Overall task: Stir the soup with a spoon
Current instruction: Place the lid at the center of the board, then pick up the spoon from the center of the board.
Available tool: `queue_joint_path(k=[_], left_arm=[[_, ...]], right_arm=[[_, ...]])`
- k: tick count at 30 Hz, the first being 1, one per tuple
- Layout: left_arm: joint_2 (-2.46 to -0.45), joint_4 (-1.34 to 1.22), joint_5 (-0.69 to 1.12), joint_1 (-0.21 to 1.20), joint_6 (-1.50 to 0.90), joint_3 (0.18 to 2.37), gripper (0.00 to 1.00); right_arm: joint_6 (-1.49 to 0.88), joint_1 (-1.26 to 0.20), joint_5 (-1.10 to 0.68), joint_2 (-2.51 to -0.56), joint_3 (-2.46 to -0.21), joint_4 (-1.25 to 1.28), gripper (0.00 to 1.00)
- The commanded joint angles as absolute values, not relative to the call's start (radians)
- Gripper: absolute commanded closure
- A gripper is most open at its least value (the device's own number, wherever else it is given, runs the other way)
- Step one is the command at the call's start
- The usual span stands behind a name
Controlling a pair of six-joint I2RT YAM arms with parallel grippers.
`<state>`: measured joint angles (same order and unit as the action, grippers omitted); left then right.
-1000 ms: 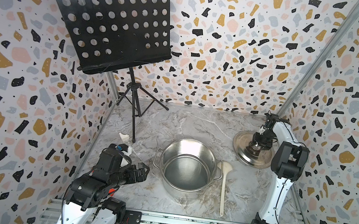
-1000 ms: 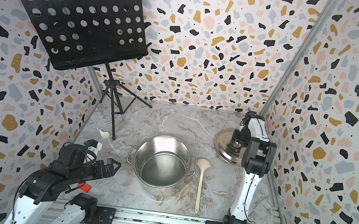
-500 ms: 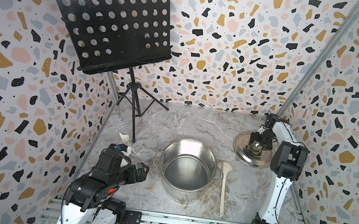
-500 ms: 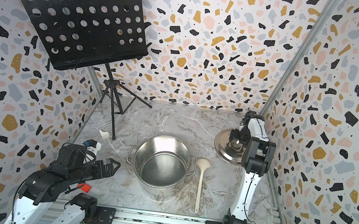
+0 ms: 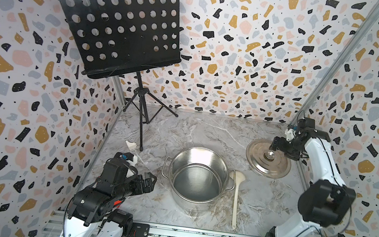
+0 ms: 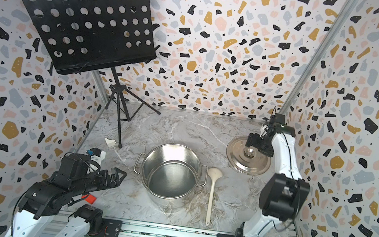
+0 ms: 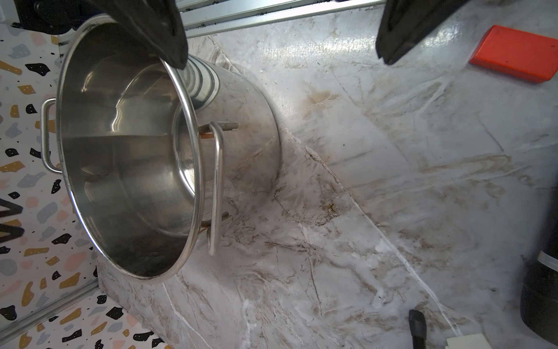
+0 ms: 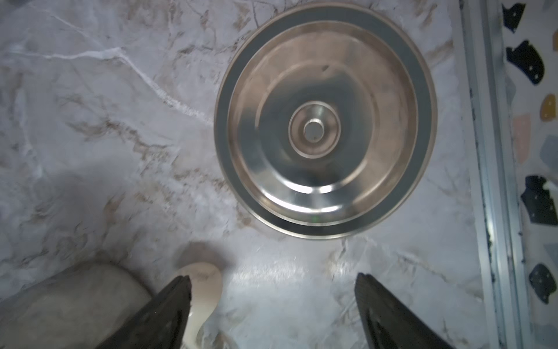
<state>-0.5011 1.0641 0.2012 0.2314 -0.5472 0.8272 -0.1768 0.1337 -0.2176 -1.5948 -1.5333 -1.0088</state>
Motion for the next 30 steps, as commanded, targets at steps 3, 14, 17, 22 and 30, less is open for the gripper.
queue_joint_path(k=[3, 14, 17, 22, 30], left_arm=[[-0.47, 1.036, 0.195, 0.235, -0.556, 0.828, 0.01], [-0.448, 1.02, 0.194, 0.235, -0.562, 0.822, 0.01], [-0.446, 1.02, 0.191, 0.235, -0.563, 0.824, 0.01], [-0.44, 1.034, 0.193, 0.235, -0.567, 0.841, 0.0], [-0.46, 1.071, 0.178, 0.235, -0.576, 0.973, 0.01]], right_arm=[[-0.241, 0.038, -0.31, -1.327, -1.237, -1.053, 0.16], [-0.344, -0.202, -0.439, -1.002, -0.875, -1.044, 0.3], [-0.379, -0.225, -0.433, -1.078, -0.822, -0.958, 0.35], [-0.402, -0.228, -0.452, -1.176, -0.719, -0.754, 0.45], [-0.395, -0.244, -0.54, -1.275, -0.679, -0.567, 0.47]])
